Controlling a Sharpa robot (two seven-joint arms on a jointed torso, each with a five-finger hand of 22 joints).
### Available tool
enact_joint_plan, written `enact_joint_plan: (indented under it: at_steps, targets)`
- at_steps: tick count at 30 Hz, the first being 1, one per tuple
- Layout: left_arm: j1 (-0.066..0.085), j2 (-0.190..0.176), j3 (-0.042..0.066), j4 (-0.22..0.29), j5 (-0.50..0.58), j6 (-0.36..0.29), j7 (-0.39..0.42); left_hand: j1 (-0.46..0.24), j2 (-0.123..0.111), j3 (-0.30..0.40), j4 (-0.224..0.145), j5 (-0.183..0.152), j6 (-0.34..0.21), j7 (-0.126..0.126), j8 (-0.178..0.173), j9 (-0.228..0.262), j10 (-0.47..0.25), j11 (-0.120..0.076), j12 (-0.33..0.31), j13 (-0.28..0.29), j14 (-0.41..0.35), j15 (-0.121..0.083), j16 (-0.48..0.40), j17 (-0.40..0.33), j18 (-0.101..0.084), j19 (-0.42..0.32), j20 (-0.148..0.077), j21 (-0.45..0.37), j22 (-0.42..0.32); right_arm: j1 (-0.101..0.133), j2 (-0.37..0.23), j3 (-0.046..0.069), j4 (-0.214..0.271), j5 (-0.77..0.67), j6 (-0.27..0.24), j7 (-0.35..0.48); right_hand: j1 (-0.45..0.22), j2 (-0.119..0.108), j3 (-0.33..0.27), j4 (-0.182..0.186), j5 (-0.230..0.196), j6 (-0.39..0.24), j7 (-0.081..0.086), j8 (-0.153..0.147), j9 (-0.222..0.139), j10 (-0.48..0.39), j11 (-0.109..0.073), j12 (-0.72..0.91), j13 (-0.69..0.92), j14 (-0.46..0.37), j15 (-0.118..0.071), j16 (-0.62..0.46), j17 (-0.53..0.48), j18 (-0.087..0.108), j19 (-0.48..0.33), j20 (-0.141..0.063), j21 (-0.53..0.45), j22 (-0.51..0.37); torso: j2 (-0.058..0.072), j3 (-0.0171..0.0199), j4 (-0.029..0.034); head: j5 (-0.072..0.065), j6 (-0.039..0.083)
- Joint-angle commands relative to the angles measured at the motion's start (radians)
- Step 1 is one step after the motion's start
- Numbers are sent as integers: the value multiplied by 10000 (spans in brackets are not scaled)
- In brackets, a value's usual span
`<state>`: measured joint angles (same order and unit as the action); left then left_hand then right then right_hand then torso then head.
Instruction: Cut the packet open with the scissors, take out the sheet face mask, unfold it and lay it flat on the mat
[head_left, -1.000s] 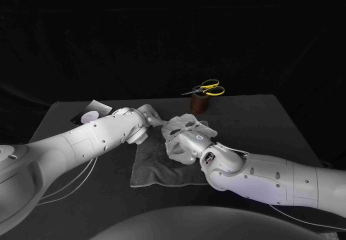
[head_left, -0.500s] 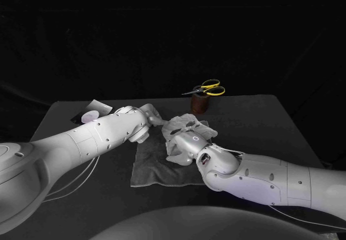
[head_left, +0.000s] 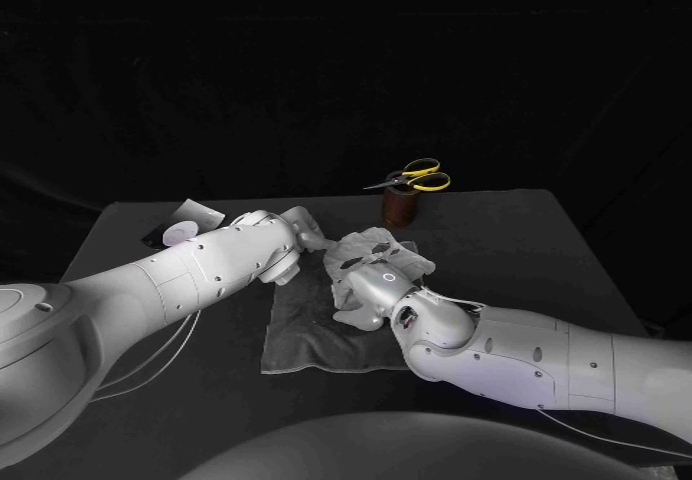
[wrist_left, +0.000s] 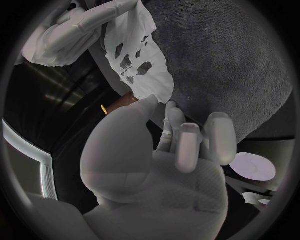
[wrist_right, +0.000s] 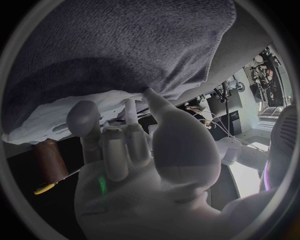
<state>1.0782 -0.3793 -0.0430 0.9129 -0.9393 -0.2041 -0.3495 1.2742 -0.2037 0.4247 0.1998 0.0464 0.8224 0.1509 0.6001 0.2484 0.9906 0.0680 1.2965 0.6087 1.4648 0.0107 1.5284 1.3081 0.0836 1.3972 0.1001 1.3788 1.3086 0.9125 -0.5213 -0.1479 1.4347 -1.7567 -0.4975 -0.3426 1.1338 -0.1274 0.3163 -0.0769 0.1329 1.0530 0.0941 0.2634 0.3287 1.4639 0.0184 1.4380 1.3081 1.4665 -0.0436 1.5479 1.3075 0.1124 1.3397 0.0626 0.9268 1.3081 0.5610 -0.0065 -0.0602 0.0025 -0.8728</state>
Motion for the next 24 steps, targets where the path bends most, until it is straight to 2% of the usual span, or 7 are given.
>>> enact_joint_plan:
  at_steps: [1, 4, 7, 11, 14, 19, 24]
  targets:
    - [-5, 64, -10, 14, -28, 275, -42, 116, 6, -67, -9, 23, -9, -59, 61, 6, 58, 1, 74, 25, 487, -90, 60, 895, -132, 84, -18, 39, 48, -12, 30, -6, -50, -197, 217, -99, 86, 260, 160, 15, 168, 43, -44, 94, -20, 702, -88, 77, 1704, 976, -71, 73, 2357, 63, 22, -48, 35, 874, 6, -2, -2, -4, 2]
    - [-1, 73, -10, 4, -28, 293, -50, 127, 18, -70, -2, 23, -10, -62, 71, 10, 61, -2, 80, 36, 492, -92, 63, 909, -132, 84, -20, 39, 47, -13, 45, -7, -72, -151, 289, -58, 251, 501, 375, 18, 197, 10, -55, 124, -50, 705, -98, 89, 1714, 976, -79, 71, 2356, 65, 18, -59, 17, 877, 1, -2, 1, -6, 2]
    - [2, 74, -10, -2, -28, 318, -61, 137, 30, -72, 4, 23, -13, -64, 80, 14, 61, -4, 84, 42, 491, -94, 62, 905, -134, 88, -21, 45, 55, -13, 42, -7, -72, -108, 336, -3, 479, 784, 748, -30, 19, -24, -63, 175, -89, 713, -106, 119, 1737, 978, -85, 75, 2362, 63, 22, -70, 17, 889, 2, 0, 3, -4, 2]
    - [4, 72, -10, -7, -28, 348, -72, 155, 51, -73, 15, 24, -19, -67, 93, 19, 52, -7, 87, 39, 492, -97, 62, 908, -133, 87, -25, 45, 54, -13, 24, -7, -43, -21, 345, 96, 611, 1008, 1138, -70, -4, -40, -63, 225, -117, 719, -107, 136, 1752, 983, -83, 86, 2382, 57, 35, -78, 50, 912, 6, -2, -4, 1, 2]
    - [6, 71, -10, -14, -28, 369, -80, 172, 74, -74, 27, 24, -27, -69, 104, 24, 39, -9, 86, 32, 491, -100, 62, 906, -131, 82, -27, 40, 46, -13, 6, -7, -11, 44, 323, 169, 691, 1170, 1627, -139, -202, -12, -64, 279, -127, 722, -107, 135, 1752, 988, -80, 98, 2403, 53, 43, -86, 71, 937, 7, -3, -6, 9, 2]
    - [9, 67, -10, -18, -27, 399, -90, 191, 92, -73, 36, 24, -40, -69, 111, 26, 27, -11, 85, 25, 487, -102, 59, 895, -128, 73, -30, 32, 33, -13, -42, -7, 69, 139, 235, 248, 627, 1195, 2098, -182, -383, -2, -58, 354, -108, 727, -102, 137, 1753, 990, -73, 100, 2407, 45, 61, -90, 120, 974, 7, 1, -2, 5, 2]
    - [12, 62, -10, -24, -24, 455, -99, 209, 109, -71, 42, 24, -51, -70, 117, 29, 18, -12, 85, 25, 487, -103, 59, 894, -128, 74, -32, 33, 35, -13, -99, -7, 154, 268, 53, 327, 574, 1146, 2226, -195, -435, 5, -61, 386, -96, 731, -104, 144, 1758, 993, -74, 109, 2422, 40, 69, -89, 142, 988, 11, 0, -2, 11, 2]
